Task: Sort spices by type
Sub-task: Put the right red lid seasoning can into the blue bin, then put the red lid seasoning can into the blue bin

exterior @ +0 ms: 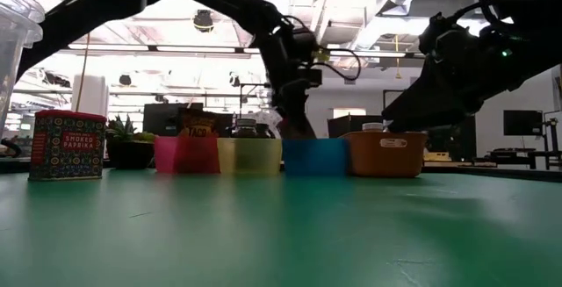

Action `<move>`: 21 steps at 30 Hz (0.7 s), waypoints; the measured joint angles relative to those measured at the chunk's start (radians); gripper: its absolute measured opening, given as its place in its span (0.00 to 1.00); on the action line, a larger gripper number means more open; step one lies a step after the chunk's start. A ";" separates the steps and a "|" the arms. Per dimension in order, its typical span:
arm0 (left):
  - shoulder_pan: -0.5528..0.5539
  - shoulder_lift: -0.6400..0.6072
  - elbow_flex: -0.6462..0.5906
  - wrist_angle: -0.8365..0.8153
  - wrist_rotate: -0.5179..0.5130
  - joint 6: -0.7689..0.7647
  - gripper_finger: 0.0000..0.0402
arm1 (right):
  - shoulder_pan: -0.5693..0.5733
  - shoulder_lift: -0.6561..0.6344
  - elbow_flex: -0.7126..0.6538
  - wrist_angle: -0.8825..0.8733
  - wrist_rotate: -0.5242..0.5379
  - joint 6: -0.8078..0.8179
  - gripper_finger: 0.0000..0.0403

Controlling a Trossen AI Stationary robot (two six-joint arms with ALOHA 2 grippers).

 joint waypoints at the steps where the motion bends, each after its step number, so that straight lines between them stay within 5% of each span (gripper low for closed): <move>1: -0.009 0.000 0.000 -0.020 0.003 0.020 0.51 | -0.002 0.000 0.000 0.000 0.000 0.000 0.79; 11: -0.086 -0.002 -0.006 -0.010 -0.007 0.149 0.52 | 0.002 0.000 0.000 0.001 0.000 0.003 0.79; 21: -0.097 -0.002 -0.007 0.007 -0.044 0.083 0.67 | 0.009 0.000 0.000 0.012 0.000 0.008 0.79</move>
